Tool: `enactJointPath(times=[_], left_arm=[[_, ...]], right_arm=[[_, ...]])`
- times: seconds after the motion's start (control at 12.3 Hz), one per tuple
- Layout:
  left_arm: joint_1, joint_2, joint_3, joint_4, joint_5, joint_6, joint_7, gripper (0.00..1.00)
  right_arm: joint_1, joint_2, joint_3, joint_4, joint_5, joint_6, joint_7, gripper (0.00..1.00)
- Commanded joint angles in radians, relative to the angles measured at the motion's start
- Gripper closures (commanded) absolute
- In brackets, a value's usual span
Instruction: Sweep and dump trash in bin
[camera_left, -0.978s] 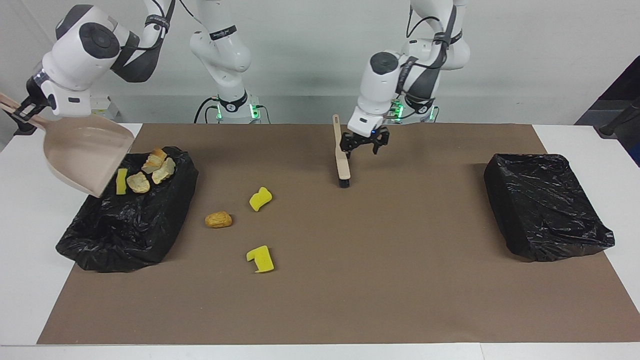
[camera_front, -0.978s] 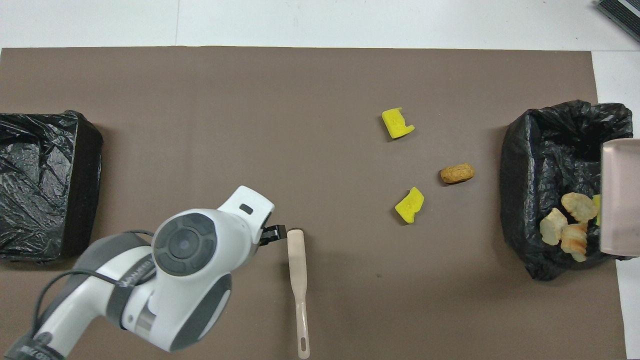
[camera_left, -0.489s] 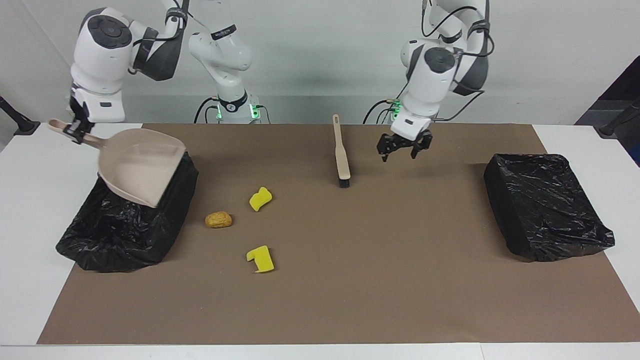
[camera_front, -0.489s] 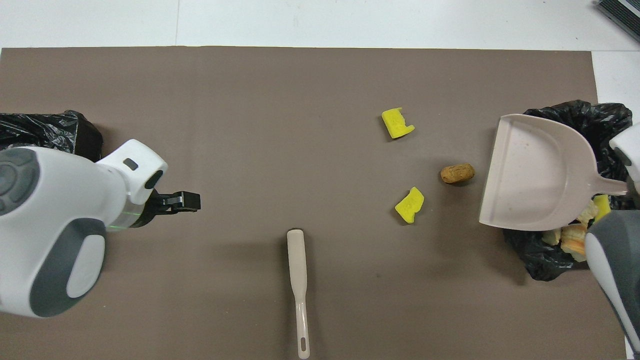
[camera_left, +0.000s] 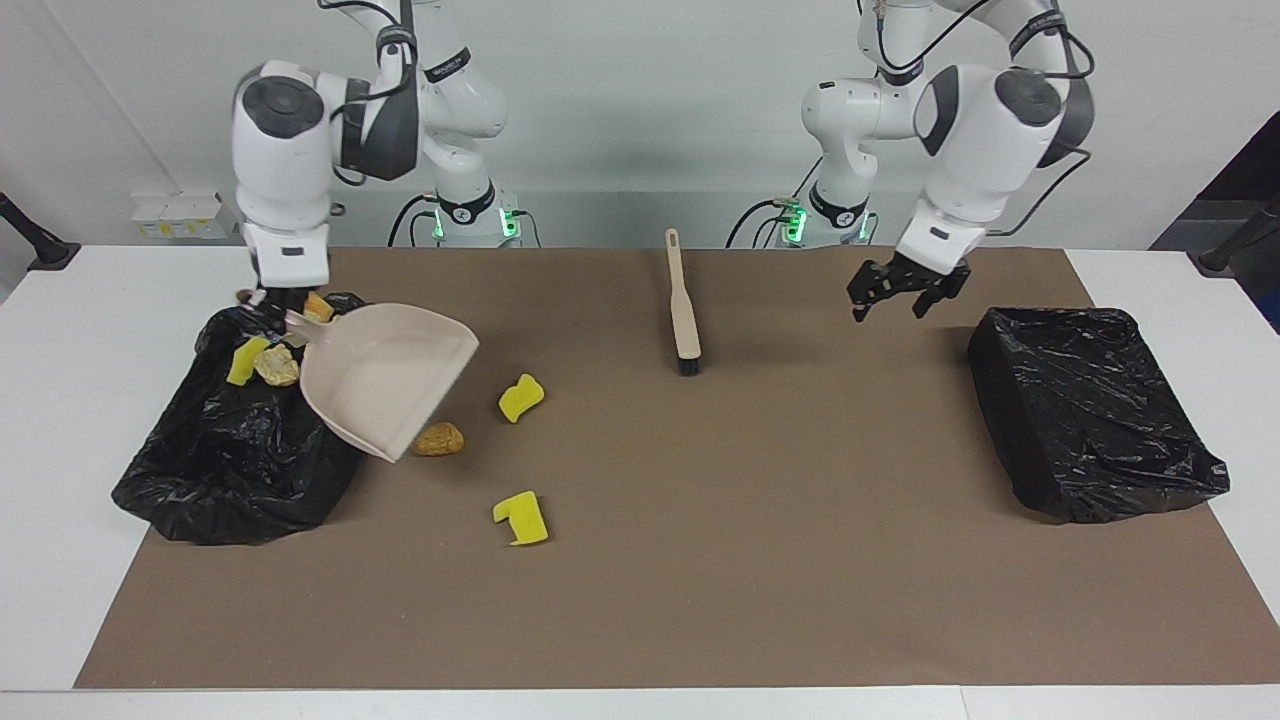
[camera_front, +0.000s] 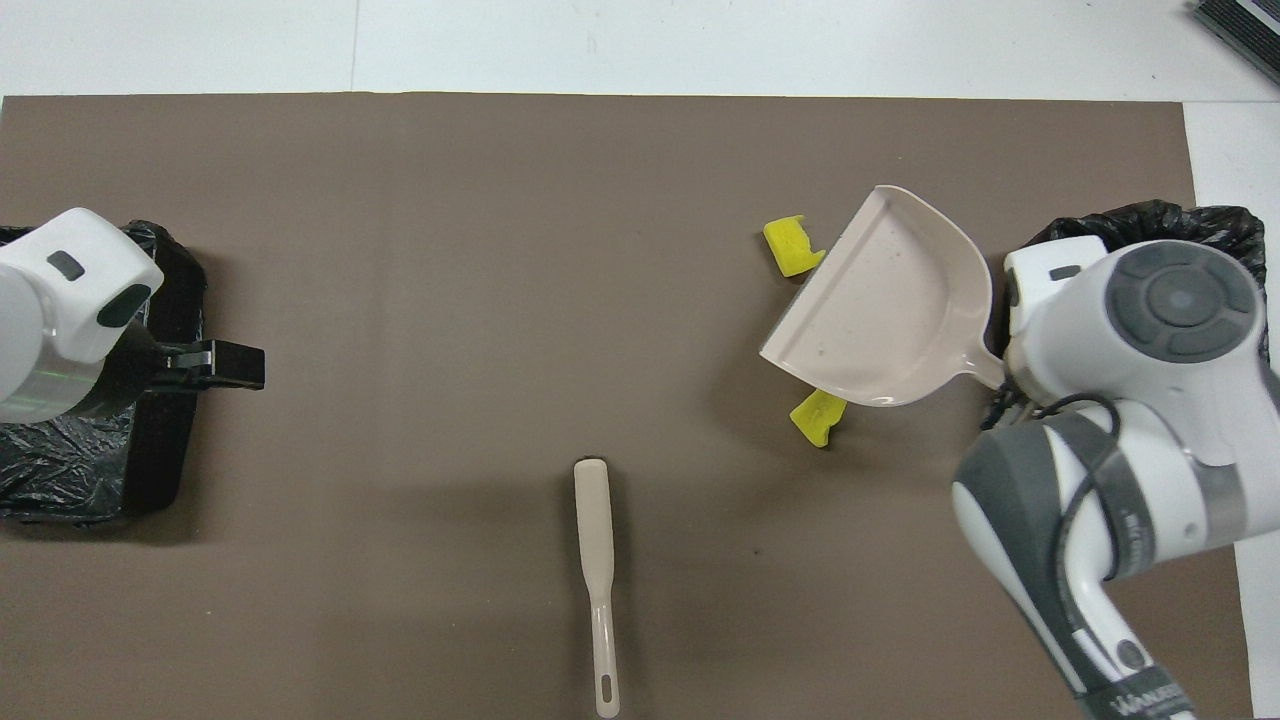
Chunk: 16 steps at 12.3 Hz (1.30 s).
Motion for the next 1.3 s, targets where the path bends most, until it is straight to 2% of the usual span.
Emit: enactJointPath(times=[0.0, 0.08, 0.24, 0.57, 0.9, 1.22], left_arm=[[0.003, 0.057, -0.002, 0.153, 0.025, -0.142, 0.019, 0.00], [0.011, 0.077, -0.002, 0.195, 0.027, -0.178, 0.028, 0.00], [0.049, 0.095, -0.004, 0.200, 0.021, -0.152, 0.054, 0.00], [0.084, 0.094, -0.014, 0.198, 0.019, -0.129, 0.060, 0.00], [0.078, 0.088, -0.011, 0.186, 0.016, -0.108, 0.066, 0.00], [0.078, 0.083, -0.011, 0.178, 0.016, -0.106, 0.068, 0.00]], right_arm=[[0.087, 0.058, -0.004, 0.056, 0.125, -0.027, 0.335, 1.00], [0.110, 0.074, -0.004, 0.077, 0.161, -0.025, 0.440, 1.00], [0.159, 0.118, -0.003, 0.158, 0.241, -0.045, 0.584, 1.00], [0.299, 0.389, -0.001, 0.451, 0.238, -0.164, 0.849, 1.00], [0.426, 0.624, -0.001, 0.705, 0.239, -0.177, 1.143, 1.00], [0.445, 0.634, -0.001, 0.696, 0.245, -0.120, 1.163, 1.00]])
